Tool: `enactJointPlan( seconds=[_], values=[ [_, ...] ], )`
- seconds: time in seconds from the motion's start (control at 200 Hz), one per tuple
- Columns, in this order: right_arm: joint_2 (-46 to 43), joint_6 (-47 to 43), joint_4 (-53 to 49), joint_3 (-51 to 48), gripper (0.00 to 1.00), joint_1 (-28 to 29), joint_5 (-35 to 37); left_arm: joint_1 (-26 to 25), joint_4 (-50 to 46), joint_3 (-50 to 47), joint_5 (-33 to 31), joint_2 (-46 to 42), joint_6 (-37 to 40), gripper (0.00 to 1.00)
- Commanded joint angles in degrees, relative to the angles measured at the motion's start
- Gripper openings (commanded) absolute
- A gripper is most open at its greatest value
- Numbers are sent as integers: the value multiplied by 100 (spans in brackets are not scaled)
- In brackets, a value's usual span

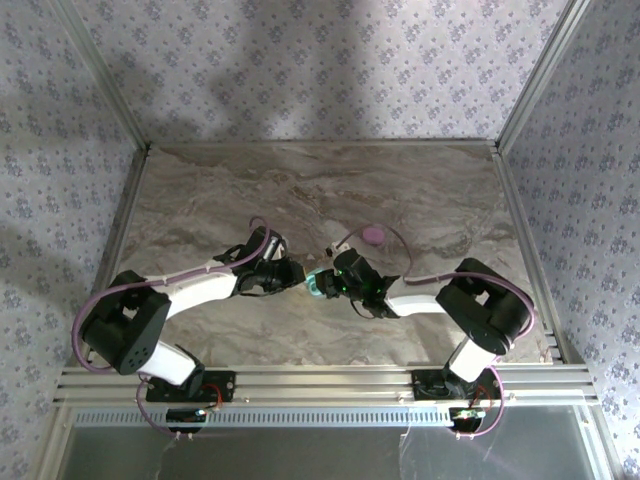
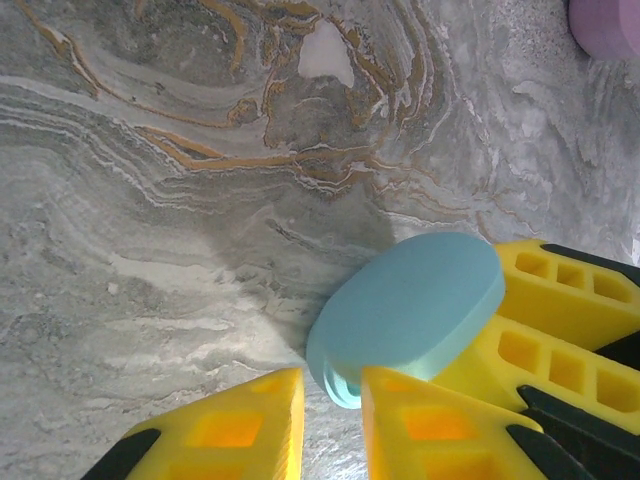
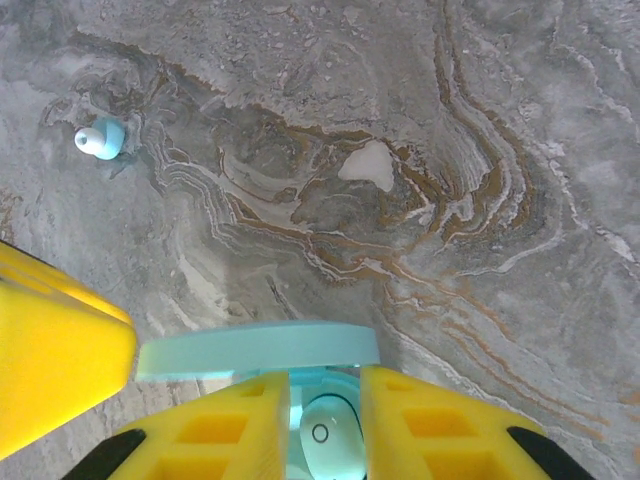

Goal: Insert the wireless bluetooth earbuds into the charging case

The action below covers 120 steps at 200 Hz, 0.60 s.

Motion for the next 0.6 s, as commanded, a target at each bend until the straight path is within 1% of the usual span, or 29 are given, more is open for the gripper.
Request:
enactJointPlan(
  seconds=[0.0,0.39,0.475,0.595],
  values=[
    [-236,-76,-274,-70,28,53,220,-34,-121,155,19,-29,110,24],
    [-722,-76,-671,-91,30,190,426,-33,-300,153,-80,-278,149,24],
    [-925,-69,-829,-117,33,243,485,-32,-430,136,-183,-493,177,25],
    [-1349,-66,-1179,-119,40,341,629,-28,-730,117,-402,-912,240,27]
  ],
)
